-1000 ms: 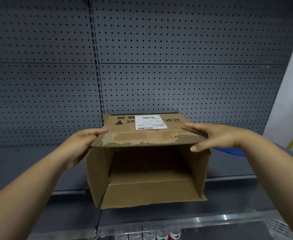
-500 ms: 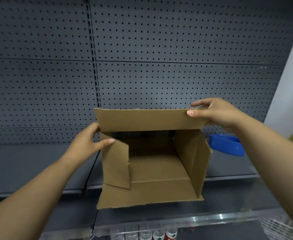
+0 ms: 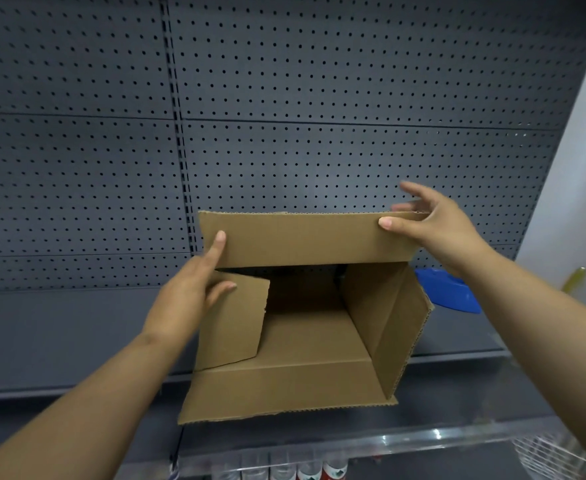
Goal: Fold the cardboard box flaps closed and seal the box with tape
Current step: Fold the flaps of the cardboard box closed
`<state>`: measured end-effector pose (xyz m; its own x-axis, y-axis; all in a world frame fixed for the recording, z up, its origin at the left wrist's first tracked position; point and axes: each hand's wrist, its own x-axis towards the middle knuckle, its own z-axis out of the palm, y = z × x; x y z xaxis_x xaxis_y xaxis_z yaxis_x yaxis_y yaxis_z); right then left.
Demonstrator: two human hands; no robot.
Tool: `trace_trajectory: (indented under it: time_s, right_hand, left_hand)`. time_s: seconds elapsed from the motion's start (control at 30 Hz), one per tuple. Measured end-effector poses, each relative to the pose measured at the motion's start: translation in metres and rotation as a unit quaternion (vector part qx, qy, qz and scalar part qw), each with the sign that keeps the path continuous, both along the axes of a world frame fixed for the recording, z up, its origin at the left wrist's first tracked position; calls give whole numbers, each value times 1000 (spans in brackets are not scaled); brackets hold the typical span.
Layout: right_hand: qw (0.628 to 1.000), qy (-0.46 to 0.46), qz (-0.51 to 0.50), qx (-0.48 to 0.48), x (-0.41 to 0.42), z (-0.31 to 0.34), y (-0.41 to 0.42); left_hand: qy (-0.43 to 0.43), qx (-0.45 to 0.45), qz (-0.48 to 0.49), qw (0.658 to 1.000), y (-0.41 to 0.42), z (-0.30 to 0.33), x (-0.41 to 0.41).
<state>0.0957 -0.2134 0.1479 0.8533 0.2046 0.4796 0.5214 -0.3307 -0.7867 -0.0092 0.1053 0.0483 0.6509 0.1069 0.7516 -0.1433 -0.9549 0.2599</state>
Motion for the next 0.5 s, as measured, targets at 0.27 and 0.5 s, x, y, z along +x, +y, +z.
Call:
trace_trajectory:
  time_s: [0.27, 0.5]
  right_hand:
    - [979, -92, 72, -168, -13, -27, -28]
    - [925, -83, 85, -361, -14, -25, -28]
  left_hand:
    - [14, -17, 11, 1000, 0, 1, 6]
    - [20, -77, 29, 996, 15, 9, -5]
